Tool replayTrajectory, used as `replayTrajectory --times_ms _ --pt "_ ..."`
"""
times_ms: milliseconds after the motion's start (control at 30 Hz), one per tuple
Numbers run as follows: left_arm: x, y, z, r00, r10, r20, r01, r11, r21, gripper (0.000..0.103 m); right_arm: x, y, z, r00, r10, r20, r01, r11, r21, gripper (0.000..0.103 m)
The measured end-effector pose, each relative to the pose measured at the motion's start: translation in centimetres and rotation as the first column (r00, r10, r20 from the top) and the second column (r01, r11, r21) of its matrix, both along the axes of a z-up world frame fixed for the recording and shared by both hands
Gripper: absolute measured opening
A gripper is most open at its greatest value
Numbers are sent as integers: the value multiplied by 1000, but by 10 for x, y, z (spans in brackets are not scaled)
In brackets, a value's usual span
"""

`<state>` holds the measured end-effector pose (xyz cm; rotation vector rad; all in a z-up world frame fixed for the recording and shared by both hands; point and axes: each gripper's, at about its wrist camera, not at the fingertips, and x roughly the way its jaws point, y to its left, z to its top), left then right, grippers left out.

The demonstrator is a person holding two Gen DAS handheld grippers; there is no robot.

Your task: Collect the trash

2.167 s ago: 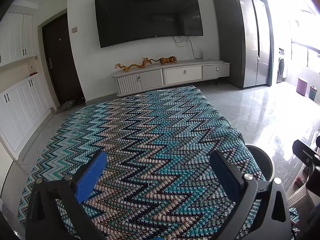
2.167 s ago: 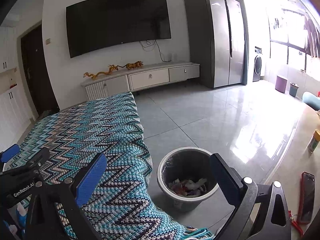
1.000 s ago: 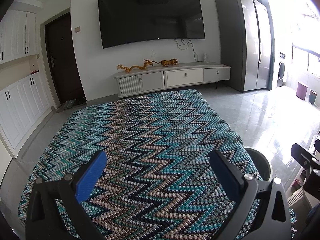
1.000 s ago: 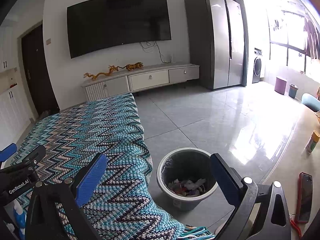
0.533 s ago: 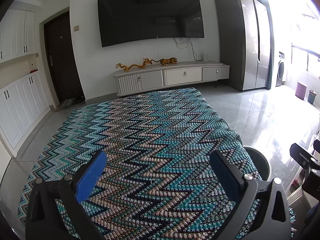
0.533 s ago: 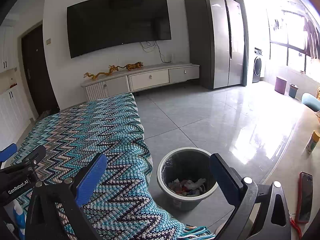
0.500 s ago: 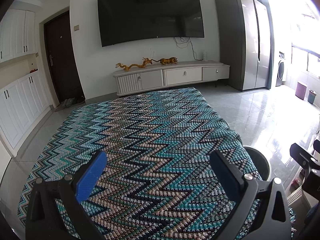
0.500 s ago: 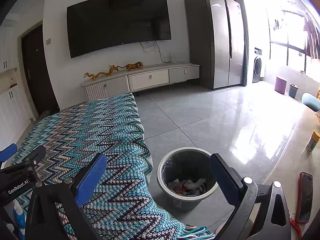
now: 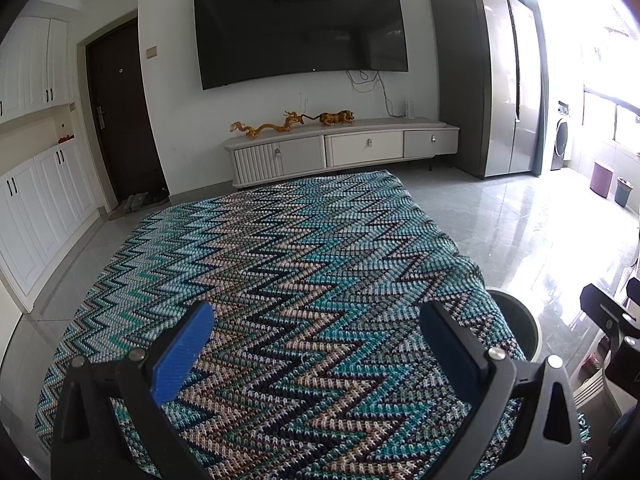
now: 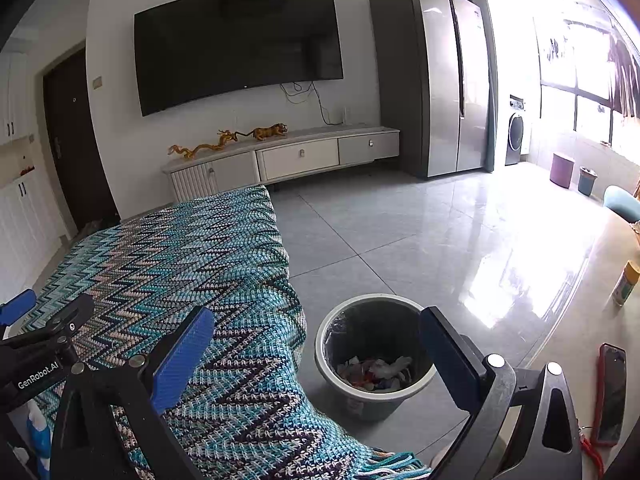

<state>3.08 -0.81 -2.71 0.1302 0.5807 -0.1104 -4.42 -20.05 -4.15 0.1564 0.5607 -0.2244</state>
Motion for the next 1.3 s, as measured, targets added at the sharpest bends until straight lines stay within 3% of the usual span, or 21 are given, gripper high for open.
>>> replayTrajectory --times_ms 1300 --pt "3 11 -1 999 28 -20 -28 999 -21 103 -3 -1 -2 1000 -5 -2 5 1000 18 103"
